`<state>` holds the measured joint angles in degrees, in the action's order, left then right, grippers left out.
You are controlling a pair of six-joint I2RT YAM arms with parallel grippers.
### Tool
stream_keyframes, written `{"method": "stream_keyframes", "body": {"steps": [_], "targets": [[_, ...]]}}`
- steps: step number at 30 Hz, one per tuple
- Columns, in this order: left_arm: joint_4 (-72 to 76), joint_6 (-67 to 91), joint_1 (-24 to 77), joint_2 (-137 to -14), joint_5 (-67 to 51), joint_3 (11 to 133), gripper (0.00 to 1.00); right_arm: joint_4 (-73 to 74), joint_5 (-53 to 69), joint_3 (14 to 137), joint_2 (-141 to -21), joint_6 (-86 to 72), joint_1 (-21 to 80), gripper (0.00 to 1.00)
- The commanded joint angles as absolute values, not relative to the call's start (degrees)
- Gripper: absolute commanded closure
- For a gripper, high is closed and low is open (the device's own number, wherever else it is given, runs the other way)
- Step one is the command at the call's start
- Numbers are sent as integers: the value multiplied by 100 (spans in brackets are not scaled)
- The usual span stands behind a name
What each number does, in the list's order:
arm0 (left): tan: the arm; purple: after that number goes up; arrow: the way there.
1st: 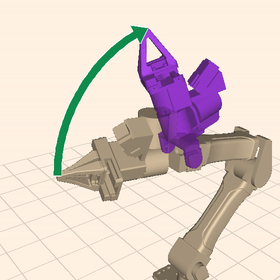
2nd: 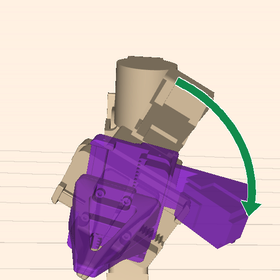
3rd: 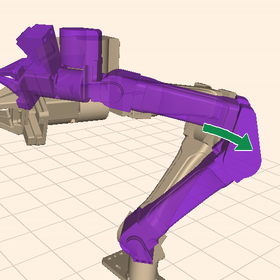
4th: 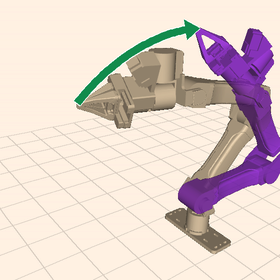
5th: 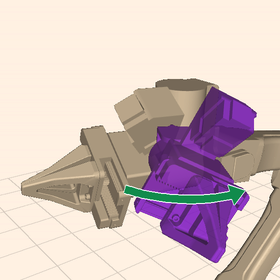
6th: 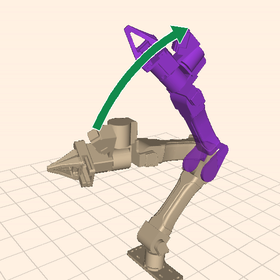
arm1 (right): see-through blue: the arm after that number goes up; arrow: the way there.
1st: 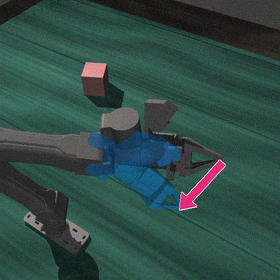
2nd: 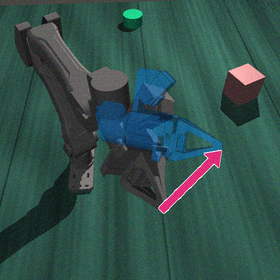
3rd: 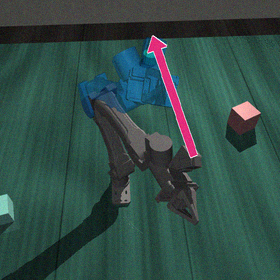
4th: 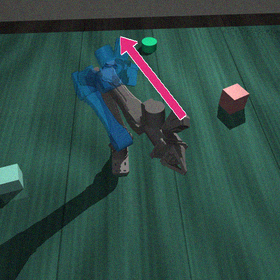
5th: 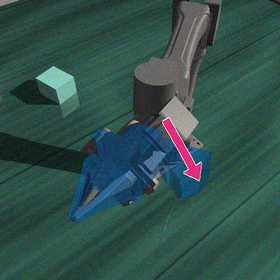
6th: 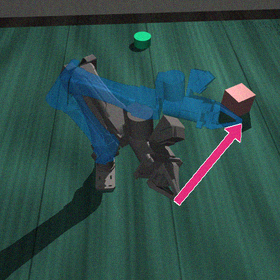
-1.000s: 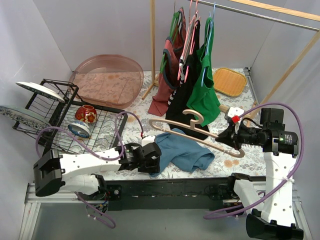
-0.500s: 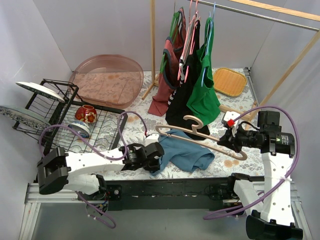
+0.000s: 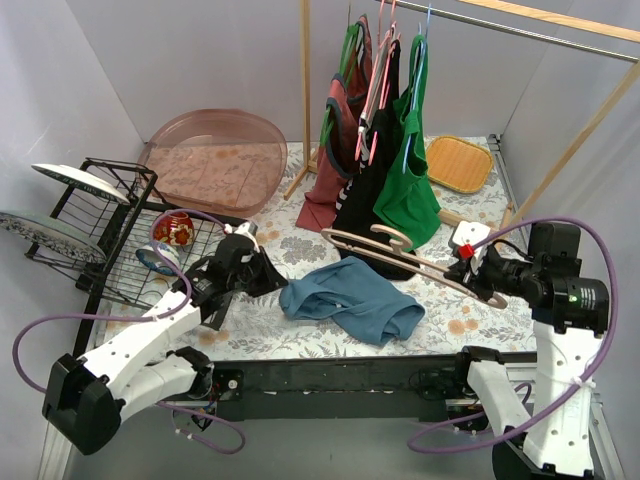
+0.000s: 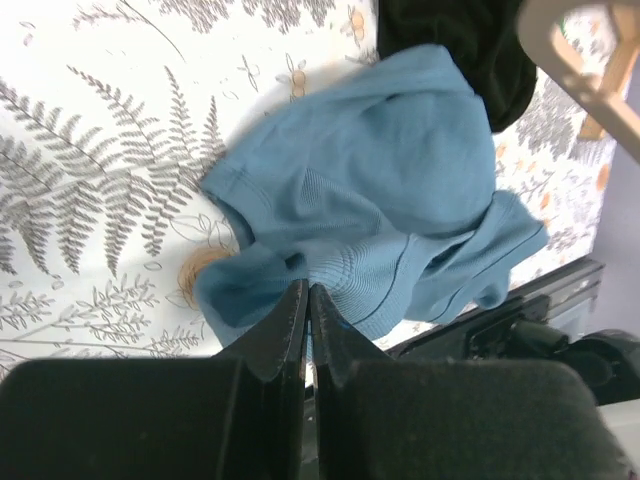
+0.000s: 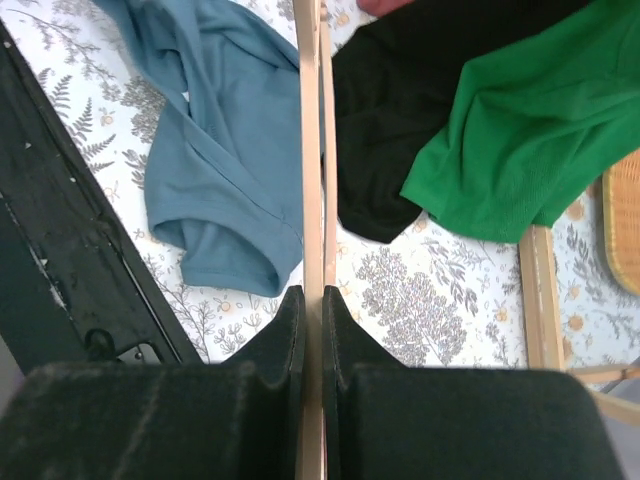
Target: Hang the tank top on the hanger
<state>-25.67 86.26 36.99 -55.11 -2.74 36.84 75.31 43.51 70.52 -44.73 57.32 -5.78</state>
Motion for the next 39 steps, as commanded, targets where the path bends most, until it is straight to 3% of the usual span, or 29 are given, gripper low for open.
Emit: {"method": "stream_keyframes", "body": {"steps": [1,9,29,39], "targets": [[-2154,8350,2884,-5528,-1220,3639,100,7523,4324,7190,-4316,5459,-238,99],[-1565,8411,2066,-6073,-2249,3788,100,7515,4763,6935,-4236,4869,790,99],[-1433,8613,1468,-5994,-3304,3859,100,7515,4113,6478,-4438,5326,905,99],[-598,9579,1354,-5942,-4235,3622,100,7349,4306,6346,-4658,5309,1055,99]]}}
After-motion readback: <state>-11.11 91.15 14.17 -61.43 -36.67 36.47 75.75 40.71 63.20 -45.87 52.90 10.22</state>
